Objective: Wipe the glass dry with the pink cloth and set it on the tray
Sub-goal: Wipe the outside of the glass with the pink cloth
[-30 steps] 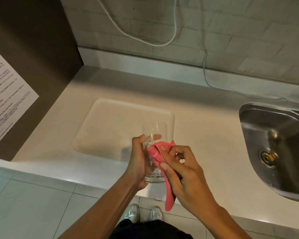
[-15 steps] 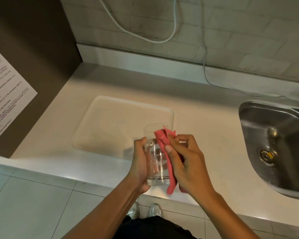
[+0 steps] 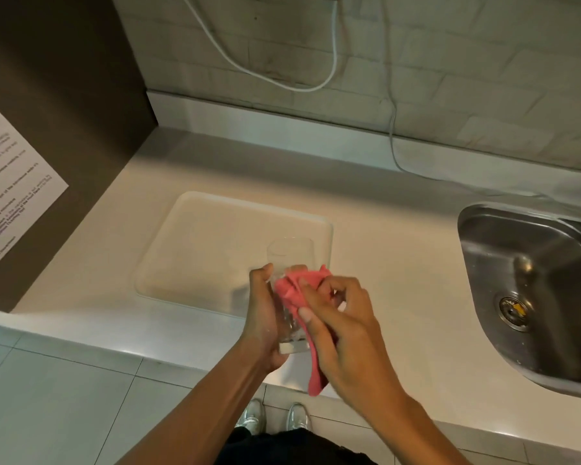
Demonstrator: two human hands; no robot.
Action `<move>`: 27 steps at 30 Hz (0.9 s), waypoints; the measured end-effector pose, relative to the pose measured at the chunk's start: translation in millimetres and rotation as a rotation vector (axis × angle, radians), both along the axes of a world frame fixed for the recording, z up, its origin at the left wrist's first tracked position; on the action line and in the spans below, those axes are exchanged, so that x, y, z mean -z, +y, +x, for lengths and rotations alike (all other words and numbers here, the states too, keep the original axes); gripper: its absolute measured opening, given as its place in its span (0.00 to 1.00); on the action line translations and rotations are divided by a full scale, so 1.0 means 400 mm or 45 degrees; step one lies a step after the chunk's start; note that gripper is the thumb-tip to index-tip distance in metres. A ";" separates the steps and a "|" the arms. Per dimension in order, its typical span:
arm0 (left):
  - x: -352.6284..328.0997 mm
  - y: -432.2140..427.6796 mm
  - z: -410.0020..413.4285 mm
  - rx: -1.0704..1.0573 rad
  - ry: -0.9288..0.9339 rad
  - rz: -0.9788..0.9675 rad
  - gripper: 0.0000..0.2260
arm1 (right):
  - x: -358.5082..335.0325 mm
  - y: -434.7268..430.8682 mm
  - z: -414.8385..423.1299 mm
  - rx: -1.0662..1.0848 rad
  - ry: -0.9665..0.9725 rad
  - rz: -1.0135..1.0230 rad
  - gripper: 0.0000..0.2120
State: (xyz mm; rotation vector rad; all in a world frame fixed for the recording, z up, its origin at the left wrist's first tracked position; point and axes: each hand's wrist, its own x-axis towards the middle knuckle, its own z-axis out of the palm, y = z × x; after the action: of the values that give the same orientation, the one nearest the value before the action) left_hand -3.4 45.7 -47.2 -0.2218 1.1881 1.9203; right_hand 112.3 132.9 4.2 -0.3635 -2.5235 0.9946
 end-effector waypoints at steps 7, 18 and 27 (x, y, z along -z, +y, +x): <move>0.002 0.001 0.014 0.050 0.010 -0.069 0.34 | 0.009 0.024 -0.007 0.116 0.008 -0.350 0.16; 0.005 -0.005 0.017 0.043 0.010 -0.040 0.34 | 0.006 0.021 0.001 0.058 0.000 -0.342 0.16; 0.012 -0.010 0.010 -0.016 -0.027 -0.053 0.33 | 0.020 0.027 0.039 -0.018 -0.047 -0.286 0.16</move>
State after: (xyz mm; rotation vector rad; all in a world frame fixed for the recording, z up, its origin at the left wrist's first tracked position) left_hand 0.8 41.8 -52.0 -0.2715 1.2158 1.9008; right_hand 127.8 143.8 -3.9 -0.4323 -2.4548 1.2927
